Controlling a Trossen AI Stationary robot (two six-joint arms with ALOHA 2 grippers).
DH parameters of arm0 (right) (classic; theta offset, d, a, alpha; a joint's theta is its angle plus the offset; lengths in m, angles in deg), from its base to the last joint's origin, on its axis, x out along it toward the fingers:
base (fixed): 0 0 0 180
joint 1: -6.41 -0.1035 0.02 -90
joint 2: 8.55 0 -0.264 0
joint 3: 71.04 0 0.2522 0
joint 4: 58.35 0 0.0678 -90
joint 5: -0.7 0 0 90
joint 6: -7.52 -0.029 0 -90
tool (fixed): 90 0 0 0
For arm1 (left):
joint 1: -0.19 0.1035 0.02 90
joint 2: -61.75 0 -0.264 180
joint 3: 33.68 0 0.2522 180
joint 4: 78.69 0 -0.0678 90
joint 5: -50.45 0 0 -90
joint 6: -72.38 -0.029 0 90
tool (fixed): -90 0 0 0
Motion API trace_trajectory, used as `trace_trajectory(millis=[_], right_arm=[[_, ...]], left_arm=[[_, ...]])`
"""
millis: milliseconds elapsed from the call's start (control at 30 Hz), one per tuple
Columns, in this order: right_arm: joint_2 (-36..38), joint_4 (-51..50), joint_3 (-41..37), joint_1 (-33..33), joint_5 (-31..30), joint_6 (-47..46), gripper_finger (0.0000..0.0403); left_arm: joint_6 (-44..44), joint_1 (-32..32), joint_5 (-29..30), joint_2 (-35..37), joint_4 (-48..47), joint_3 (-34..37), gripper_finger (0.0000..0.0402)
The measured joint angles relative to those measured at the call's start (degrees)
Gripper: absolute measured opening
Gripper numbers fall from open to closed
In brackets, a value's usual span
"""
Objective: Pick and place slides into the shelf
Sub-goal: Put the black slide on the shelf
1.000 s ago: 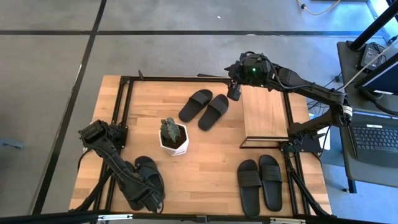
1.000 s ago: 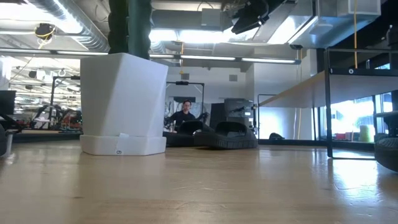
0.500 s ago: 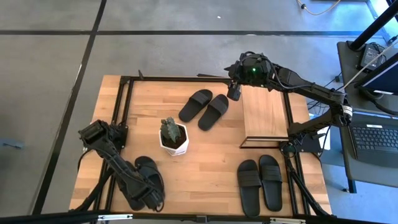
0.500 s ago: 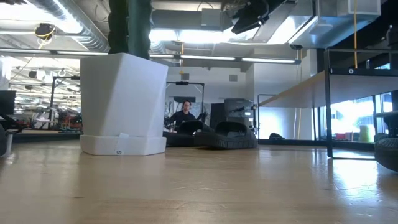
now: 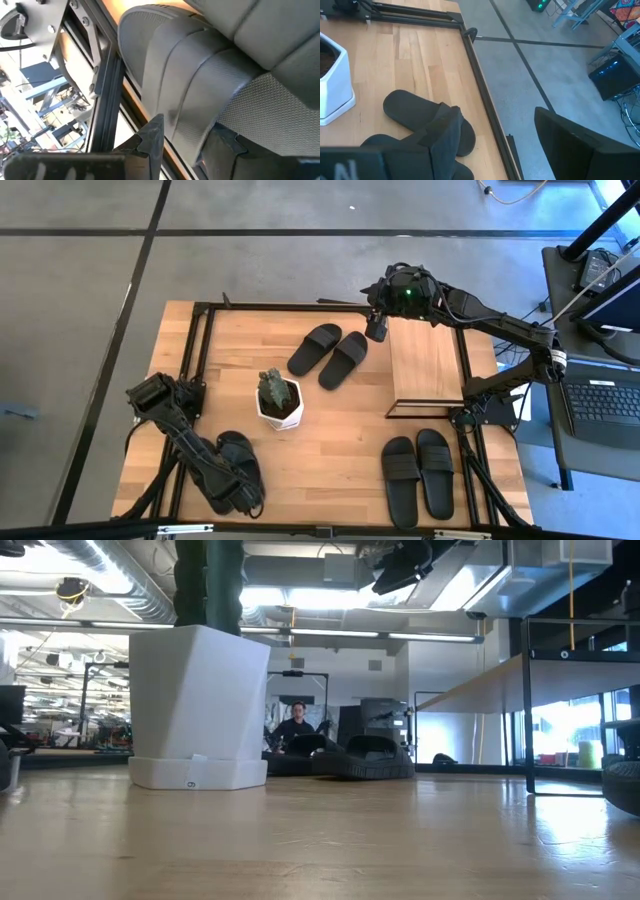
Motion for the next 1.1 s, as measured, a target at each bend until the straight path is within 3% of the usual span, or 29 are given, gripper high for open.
trace_trajectory(millis=[167,367,600,933,1100], right_arm=[[0.0,0.0,0.0,0.04,-0.02,0.02,0.0251],[0.0,0.0,0.01,0.04,-0.02,0.07,0.0251],[0.0,0.0,0.02,0.04,-0.01,0.05,0.0251],[0.02,1.56,0.02,0.04,0.0,0.23,0.0251],[0.02,2.05,0.02,0.04,0.0,2.11,0.0251]], left_arm=[[-1.44,0.0,0.06,0.0,0.11,0.0,0.0092],[-3.46,0.0,0.73,0.0,0.21,0.0,0.0013],[-3.48,0.13,1.02,1.1,2.21,0.14,0.0007],[5.58,-0.41,3.08,15.18,-1.98,-3.24,0.0003],[4.38,-0.5,5.27,23.3,1.12,-5.21,0.0002]])
